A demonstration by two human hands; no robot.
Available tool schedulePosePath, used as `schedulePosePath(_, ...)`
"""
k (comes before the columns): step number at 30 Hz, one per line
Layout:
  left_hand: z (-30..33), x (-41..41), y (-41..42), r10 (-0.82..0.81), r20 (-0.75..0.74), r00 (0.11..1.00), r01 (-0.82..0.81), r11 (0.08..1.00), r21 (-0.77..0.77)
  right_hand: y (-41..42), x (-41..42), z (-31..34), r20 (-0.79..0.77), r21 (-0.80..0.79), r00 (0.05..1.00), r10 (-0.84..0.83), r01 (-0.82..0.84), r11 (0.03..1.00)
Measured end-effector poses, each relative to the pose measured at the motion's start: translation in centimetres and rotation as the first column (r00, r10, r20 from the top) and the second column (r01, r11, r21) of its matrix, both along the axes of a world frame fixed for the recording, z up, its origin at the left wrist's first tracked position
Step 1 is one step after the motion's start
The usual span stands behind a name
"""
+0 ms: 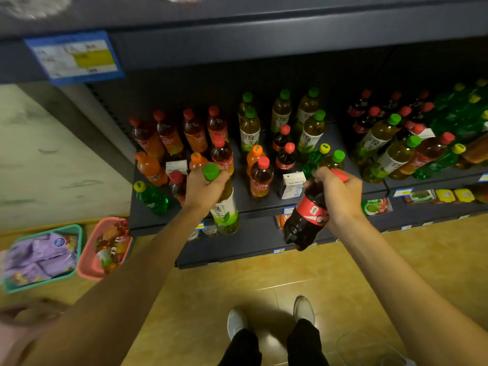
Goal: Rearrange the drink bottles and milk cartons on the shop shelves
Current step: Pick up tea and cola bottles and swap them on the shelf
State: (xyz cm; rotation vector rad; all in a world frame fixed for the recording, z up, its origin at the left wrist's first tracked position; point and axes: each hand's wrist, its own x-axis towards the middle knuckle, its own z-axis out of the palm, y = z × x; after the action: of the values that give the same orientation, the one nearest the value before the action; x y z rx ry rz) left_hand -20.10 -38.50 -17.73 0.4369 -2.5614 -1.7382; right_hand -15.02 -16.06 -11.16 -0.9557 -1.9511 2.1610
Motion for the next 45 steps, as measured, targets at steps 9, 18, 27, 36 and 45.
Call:
schedulePosePath(9,5.5,1.5,4.3,-0.187,-0.084,0.979,0.196,0.974,0.118,1.2,0.9,2.8,-0.053,-0.085,0.998,-0.033,0.028,0.996)
schedulePosePath(18,5.1,2.7,15.4,-0.416,0.001,0.909,0.411,0.9,0.145,10.7,6.0,2.6,-0.003,0.002,0.953,-0.302,0.302,0.953)
schedulePosePath(27,4.7,5.5,30.1,-0.611,0.042,0.791,0.597,0.785,0.168,23.2,11.2,1.6,0.014,0.009,0.846,-0.533,0.533,0.846)
schedulePosePath(36,4.2,7.0,46.8,-0.667,0.14,0.732,0.643,0.744,0.183,39.0,14.8,1.2,0.047,0.013,0.781,-0.623,0.623,0.782)
schedulePosePath(45,4.7,7.7,59.5,-0.709,0.135,0.693,0.688,0.705,0.175,51.8,17.1,1.8,0.028,0.045,0.746,-0.665,0.664,0.747)
